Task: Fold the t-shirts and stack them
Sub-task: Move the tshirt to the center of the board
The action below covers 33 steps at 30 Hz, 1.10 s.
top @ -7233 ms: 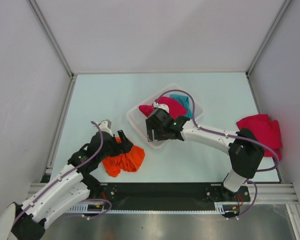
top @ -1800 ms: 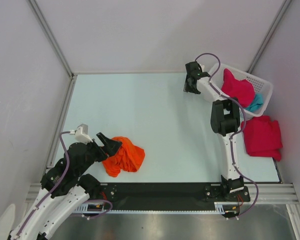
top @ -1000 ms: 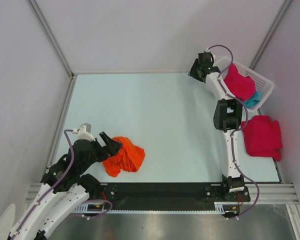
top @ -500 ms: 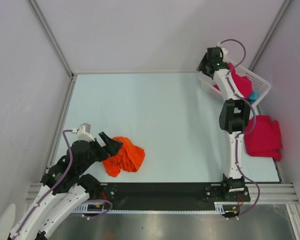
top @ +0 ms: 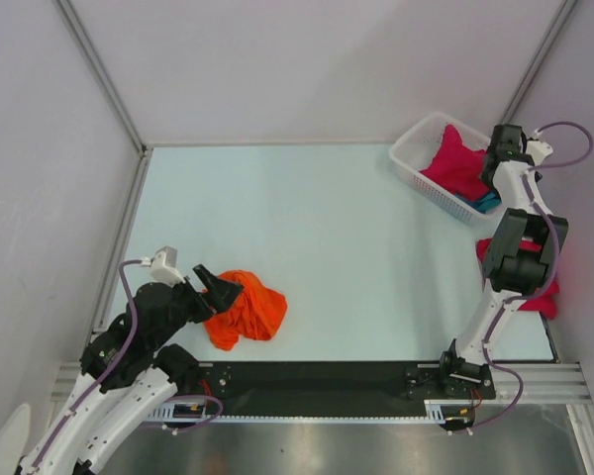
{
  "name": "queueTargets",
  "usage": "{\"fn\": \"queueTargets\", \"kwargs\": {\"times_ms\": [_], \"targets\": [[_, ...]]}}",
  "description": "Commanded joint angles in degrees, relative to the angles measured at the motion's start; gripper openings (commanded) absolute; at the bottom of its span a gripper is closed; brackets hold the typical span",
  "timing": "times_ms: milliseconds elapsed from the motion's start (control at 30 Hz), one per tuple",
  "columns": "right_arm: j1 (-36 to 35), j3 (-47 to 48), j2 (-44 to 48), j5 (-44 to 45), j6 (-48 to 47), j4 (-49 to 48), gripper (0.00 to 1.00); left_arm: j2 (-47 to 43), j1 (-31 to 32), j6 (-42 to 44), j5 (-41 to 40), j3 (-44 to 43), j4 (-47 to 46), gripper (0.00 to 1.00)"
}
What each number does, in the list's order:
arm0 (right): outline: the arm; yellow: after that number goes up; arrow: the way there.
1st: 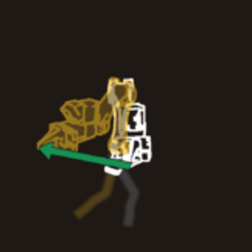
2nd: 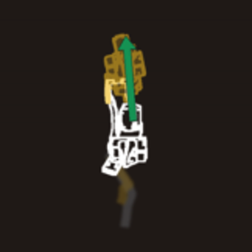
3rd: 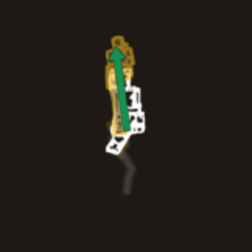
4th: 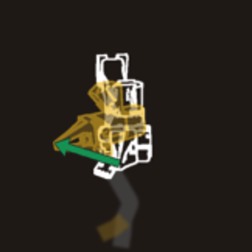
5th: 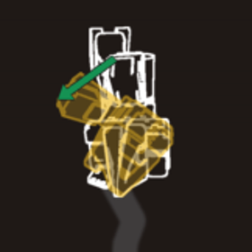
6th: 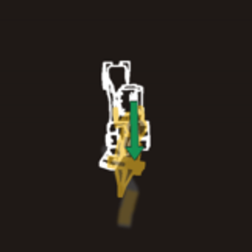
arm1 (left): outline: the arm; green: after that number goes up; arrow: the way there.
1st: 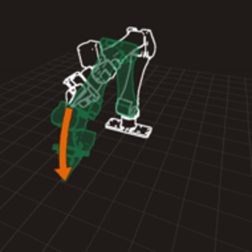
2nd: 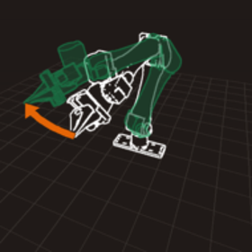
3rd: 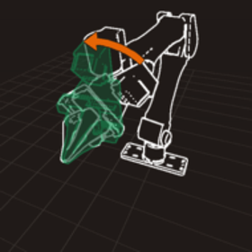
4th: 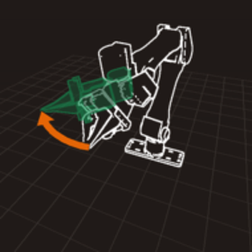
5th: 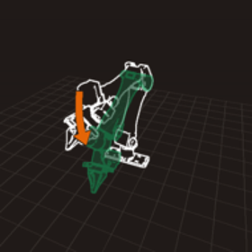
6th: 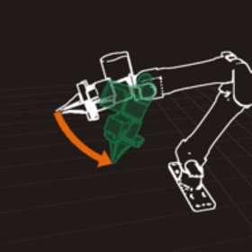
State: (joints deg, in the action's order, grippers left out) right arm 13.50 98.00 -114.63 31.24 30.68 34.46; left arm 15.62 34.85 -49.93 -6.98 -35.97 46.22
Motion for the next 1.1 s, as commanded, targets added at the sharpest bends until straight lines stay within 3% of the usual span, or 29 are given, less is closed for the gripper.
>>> {"fn": "queueTargets", "kwargs": {"times_ms": [0,333,400,467,733,900,1067], "targets": [[0.48,-3.16,3.97,2.42,2.98,-0.97,0.68,-0.94,0.13,0.98,2.24,0.11,-2.18,0.99],[0.48,-6.23,3.70,3.29,4.92,2.02,0.62,-2.87,0.13,1.06,1.62,-1.83,-0.34,0.99],[0.48,-7.72,4.76,3.21,4.66,0.88,0.25,-2.87,0.13,1.24,1.88,-2.18,-0.34,0.99],[0.39,-10.27,6.51,4.08,5.27,0.61,0.00,-2.35,0.13,1.33,1.97,-2.35,-0.34,0.99],[-3.21,-21.08,14.86,6.28,8.17,-2.02,0.00,-1.64,0.13,1.50,2.76,-2.53,-1.39,0.99],[-12.50,-27.23,22.85,14.69,14.04,-0.89,0.00,-1.99,0.13,1.24,2.94,-2.36,-1.31,0.99],[-21.22,-28.12,25.94,23.24,25.28,8.86,0.00,-2.61,0.13,1.24,2.94,-2.44,-0.95,0.98]]}}
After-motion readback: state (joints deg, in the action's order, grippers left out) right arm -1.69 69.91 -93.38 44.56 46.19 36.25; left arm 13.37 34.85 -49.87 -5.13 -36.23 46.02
